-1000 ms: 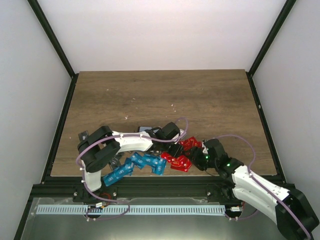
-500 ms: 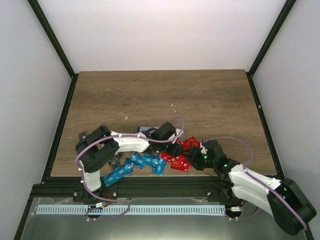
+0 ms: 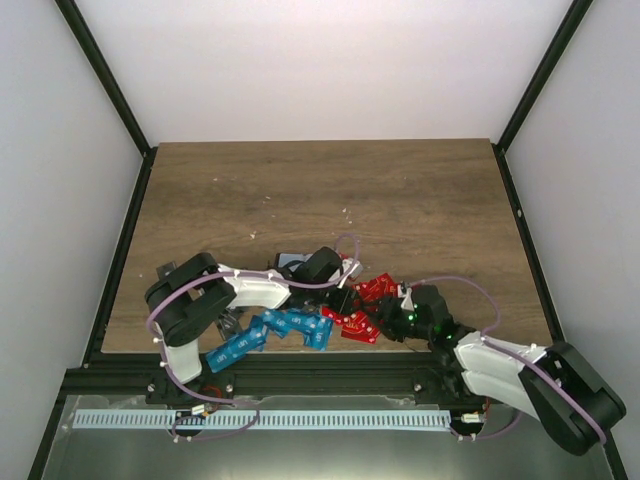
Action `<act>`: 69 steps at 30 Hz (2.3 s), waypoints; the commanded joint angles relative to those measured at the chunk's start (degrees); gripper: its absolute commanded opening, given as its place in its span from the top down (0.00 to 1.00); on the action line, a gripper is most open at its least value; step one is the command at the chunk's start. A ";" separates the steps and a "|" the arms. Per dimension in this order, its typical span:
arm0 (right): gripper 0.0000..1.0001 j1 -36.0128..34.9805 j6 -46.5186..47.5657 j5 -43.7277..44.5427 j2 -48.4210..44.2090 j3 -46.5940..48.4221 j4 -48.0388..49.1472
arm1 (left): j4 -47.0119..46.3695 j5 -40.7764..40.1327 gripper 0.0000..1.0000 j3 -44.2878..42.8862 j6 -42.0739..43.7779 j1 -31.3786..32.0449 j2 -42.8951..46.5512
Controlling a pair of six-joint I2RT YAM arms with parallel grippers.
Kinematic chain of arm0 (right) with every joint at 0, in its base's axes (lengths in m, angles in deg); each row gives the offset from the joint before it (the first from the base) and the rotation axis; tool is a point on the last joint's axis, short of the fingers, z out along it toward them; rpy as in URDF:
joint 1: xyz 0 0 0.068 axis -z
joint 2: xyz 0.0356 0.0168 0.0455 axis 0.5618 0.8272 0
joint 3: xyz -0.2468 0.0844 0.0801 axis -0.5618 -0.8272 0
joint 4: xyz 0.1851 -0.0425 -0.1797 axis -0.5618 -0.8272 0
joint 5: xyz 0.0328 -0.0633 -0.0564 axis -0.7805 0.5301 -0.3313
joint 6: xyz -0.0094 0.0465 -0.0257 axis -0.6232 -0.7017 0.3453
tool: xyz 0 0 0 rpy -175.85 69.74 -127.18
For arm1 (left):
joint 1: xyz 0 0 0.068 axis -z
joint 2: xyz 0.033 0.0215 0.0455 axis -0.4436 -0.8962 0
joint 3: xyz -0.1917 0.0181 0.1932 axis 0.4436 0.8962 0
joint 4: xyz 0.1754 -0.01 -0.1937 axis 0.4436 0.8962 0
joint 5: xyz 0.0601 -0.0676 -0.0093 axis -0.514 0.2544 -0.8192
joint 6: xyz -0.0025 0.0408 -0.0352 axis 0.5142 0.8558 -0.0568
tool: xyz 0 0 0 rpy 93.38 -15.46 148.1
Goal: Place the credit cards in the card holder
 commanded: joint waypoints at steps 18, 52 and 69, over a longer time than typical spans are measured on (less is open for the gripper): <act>0.53 0.75 4.79 6.74 -18.85 -0.63 -15.05 | -3.16 12.23 0.57 6.42 -6.78 2.40 4.39; 0.26 -1.36 13.39 23.42 -16.94 25.51 -69.00 | 24.77 -24.79 0.21 -6.21 13.11 8.58 9.55; 0.22 -1.09 14.45 31.35 -19.04 34.18 -73.25 | 32.84 -36.37 0.17 -18.72 15.21 15.35 -8.13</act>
